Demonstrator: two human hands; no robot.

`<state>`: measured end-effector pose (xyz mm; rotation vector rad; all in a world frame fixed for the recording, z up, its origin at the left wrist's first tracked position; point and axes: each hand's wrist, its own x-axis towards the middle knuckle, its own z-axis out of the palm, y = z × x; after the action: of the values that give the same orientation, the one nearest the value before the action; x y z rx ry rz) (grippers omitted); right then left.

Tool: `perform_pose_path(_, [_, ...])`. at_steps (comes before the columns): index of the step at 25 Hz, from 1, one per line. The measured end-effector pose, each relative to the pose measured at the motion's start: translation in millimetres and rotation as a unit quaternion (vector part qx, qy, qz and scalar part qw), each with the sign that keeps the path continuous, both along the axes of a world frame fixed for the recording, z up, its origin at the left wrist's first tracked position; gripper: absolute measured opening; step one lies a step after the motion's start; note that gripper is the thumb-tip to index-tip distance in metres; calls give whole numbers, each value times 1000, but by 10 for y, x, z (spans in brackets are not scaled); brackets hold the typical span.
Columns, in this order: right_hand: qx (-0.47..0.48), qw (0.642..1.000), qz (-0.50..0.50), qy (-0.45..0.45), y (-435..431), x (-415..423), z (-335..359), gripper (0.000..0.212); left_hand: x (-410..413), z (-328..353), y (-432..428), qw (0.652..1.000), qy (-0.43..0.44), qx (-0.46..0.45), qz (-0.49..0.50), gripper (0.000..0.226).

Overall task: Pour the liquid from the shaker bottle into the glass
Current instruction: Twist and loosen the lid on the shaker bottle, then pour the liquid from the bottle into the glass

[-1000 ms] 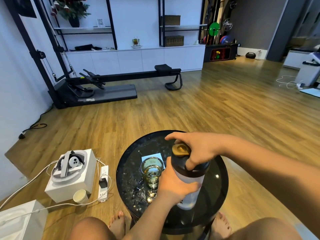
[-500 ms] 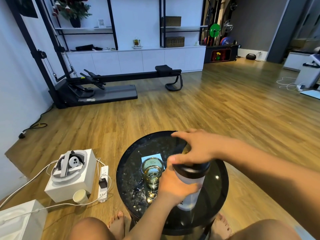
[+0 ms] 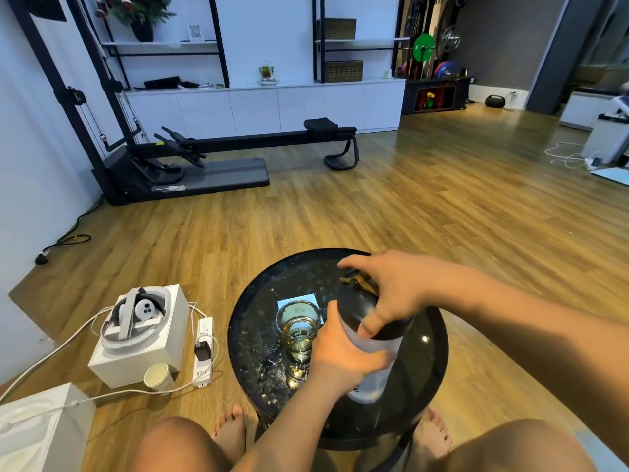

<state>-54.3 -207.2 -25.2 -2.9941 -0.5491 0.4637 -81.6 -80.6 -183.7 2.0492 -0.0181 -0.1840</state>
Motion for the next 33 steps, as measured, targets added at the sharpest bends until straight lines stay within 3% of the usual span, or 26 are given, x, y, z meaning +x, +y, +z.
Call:
perform_pose_path(4, [93, 995, -15, -43, -157, 44, 96, 111, -21, -9, 18, 999, -38, -15, 5, 84])
perform_pose_path(7, [199, 973, -87, -78, -462, 118, 107, 104, -51, -48, 30, 997, -67, -31, 0, 80])
perform_pose_path(11, [425, 878, -207, -69, -905, 193, -272, 75, -138, -137, 67, 993, -111, -41, 2, 86])
perform_pose_path(17, [487, 797, -351, -68, -998, 91, -1540, 69, -268, -275, 78, 984, -162, -68, 33, 104])
perform_pose_path(20, [441, 811, -367, -113, -852, 105, -1972, 70, -247, -290, 94, 983, -164, -70, 30, 110])
perform_pose_path(24, [391, 854, -312, -144, -750, 235, -2232, 62, -244, -304, 136, 986, -144, -73, 28, 105])
perform_pose_path(29, [313, 894, -303, -103, -680, 369, -2384, 57, -380, -194, 240, 983, -152, -82, 62, 101])
perform_pose_path(33, [231, 922, -307, -47, -622, 384, -2391, 82, -480, -3, 574, 972, -205, -38, 111, 103])
